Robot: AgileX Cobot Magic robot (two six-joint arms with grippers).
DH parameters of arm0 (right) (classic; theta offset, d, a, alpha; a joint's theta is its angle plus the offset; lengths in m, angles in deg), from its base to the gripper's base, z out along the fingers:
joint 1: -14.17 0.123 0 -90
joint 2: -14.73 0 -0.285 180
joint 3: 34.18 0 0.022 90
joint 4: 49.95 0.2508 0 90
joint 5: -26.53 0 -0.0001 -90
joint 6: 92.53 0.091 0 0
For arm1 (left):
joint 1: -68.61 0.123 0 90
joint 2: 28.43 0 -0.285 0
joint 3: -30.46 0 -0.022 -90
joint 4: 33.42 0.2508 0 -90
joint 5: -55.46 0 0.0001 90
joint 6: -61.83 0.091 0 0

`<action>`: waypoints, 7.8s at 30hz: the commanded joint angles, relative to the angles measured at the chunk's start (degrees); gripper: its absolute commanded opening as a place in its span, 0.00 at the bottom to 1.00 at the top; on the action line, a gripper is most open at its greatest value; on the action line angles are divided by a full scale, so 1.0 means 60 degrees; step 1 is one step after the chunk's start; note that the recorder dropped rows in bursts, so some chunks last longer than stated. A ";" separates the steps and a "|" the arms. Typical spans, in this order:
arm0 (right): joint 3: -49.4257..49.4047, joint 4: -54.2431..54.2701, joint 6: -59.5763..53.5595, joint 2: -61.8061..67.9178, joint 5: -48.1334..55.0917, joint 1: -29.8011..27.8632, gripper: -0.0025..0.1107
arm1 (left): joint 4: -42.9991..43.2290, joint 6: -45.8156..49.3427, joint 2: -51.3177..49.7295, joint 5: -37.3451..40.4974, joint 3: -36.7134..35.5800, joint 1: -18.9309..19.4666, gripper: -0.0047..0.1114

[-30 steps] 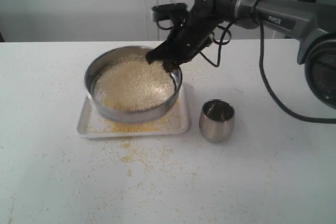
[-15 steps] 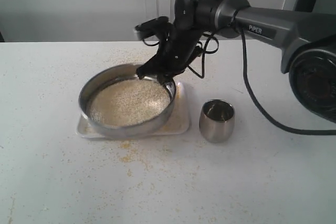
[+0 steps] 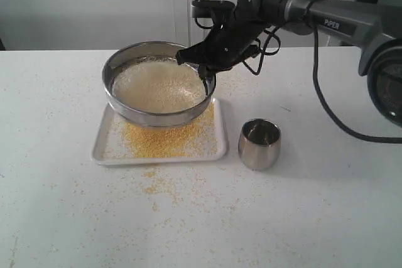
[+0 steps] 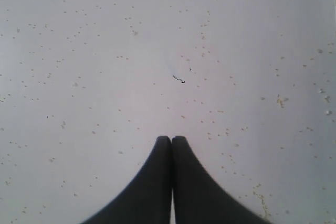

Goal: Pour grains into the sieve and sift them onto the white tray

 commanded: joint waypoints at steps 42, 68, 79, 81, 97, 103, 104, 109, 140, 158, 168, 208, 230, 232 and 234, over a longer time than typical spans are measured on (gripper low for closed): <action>-0.2878 -0.1742 0.0579 -0.1921 -0.5068 0.0444 0.02 | -0.0001 -0.0051 0.0067 0.0067 -0.0073 0.0028 0.04; -0.5380 -0.1736 0.0055 -0.3260 -0.7551 0.0773 0.02 | -0.0001 -0.0051 0.0067 0.0067 -0.0073 0.0028 0.04; -0.0566 -0.2456 0.2508 -0.1397 -0.0095 -0.0325 0.02 | -0.0001 -0.0051 0.0067 0.0067 -0.0073 0.0028 0.04; -0.0079 -0.1373 0.2706 -0.0914 0.0853 -0.0692 0.02 | -0.0001 -0.0031 0.0067 0.0070 -0.0073 0.0028 0.04; 0.0197 0.0853 -0.1504 -0.0326 0.1164 0.0042 0.02 | -0.0001 -0.0047 0.0067 0.0070 -0.0073 0.0028 0.04; 0.0197 0.0609 -0.1675 -0.0347 0.1044 0.0272 0.02 | -0.0001 -0.0047 0.0067 0.0070 -0.0073 0.0028 0.04; 0.0210 0.0254 -0.2866 -0.0390 0.1374 0.0389 0.02 | -0.0001 -0.0047 0.0067 0.0070 -0.0073 0.0028 0.04; 0.0219 -0.1985 0.3853 -0.0408 -0.0446 0.0010 0.02 | -0.0001 -0.0047 0.0067 0.0070 -0.0073 0.0028 0.04; 0.0201 -0.2382 0.2180 -0.0326 0.0790 0.0245 0.02 | -0.0001 -0.0047 0.0067 0.0070 -0.0073 0.0028 0.04; -0.2569 -0.1072 -0.0215 -0.3206 0.1359 0.0724 0.02 | -0.0001 -0.0047 0.0067 0.0070 -0.0073 0.0028 0.04; -0.5367 -0.1072 -0.0721 -0.4854 -0.0121 0.1808 0.02 | -0.0001 -0.0047 0.0067 0.0070 -0.0073 0.0028 0.04; -0.7761 -0.0038 -0.2800 -0.2523 -0.3170 0.1667 0.09 | -0.0001 -0.0047 0.0067 0.0070 -0.0073 0.0028 0.04; -0.7761 0.0029 -0.1630 -0.5872 -0.1764 0.1667 0.30 | -0.0001 -0.0047 0.0067 0.0070 -0.0073 0.0028 0.04; -0.7761 -0.0013 -0.1630 -0.6141 -0.1246 0.1644 0.18 | -0.0001 -0.0047 0.0067 0.0070 -0.0073 0.0028 0.04; -0.7761 -0.0014 -0.1630 -0.6370 -0.0600 0.1549 0.02 | -0.0001 -0.0047 0.0067 0.0070 -0.0073 0.0028 0.04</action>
